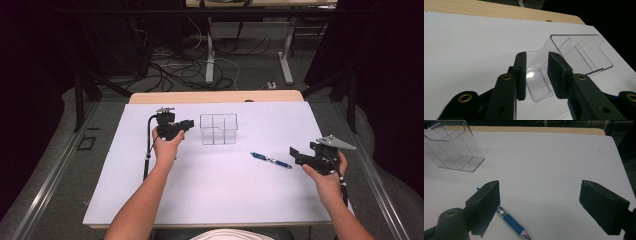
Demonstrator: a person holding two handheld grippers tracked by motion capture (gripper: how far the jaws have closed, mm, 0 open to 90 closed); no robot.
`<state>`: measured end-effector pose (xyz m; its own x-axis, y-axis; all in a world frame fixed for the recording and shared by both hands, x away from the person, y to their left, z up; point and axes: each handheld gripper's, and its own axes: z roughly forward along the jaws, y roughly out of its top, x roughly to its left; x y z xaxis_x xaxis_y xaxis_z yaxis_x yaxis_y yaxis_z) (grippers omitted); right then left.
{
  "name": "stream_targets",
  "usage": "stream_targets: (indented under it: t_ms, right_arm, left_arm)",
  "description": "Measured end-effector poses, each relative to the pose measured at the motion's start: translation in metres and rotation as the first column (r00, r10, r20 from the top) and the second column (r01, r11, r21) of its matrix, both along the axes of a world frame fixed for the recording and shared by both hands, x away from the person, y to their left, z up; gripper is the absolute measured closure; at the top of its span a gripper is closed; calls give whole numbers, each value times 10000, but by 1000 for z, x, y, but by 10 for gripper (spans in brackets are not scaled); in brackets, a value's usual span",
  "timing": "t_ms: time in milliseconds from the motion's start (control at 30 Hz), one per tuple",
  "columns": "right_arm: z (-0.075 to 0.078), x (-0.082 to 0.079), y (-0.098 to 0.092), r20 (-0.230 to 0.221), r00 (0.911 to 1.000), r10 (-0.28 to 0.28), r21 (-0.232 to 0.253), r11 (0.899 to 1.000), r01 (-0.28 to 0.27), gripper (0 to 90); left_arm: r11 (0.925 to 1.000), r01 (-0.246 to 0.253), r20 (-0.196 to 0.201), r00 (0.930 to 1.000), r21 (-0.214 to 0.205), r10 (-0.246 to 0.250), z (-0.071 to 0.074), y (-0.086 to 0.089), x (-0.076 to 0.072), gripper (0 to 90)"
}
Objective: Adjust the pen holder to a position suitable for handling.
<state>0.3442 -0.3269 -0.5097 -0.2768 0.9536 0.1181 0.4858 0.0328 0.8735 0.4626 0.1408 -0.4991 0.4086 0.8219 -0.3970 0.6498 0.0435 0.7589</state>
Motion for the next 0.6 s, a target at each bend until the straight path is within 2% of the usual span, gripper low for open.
stream_targets:
  t_ms: [67,167,233,300,367,433,600]
  right_arm:
    - [0,0,0,6,10000,-12,-11,10000,12,167]
    - [1,0,1,150,9999,-15,-120,9999,16,176]
    - [1,0,2,123,9999,35,-139,9999,-33,182]
    - [3,-1,2,215,9996,172,-389,9991,-164,200]
    - [3,-1,2,236,9994,245,-379,9990,-236,206]
    - [4,-1,3,247,9992,303,-472,9985,-291,228]
    - [6,-2,5,328,9975,619,-689,9958,-595,273]
  left_arm:
    - [10000,-5,3,10000,8,5,2,3,-3,666]
    - [9999,7,52,10000,120,-7,5,7,-7,599]
    - [9996,-49,221,9997,266,43,9,8,-10,579]
    - [9997,-33,537,9986,253,20,14,8,-15,534]
    - [9994,60,513,9987,327,-77,17,9,-18,505]
    - [9995,63,721,9974,295,-85,19,8,-22,488]
    - [9985,417,1098,9929,357,-453,26,6,-33,402]
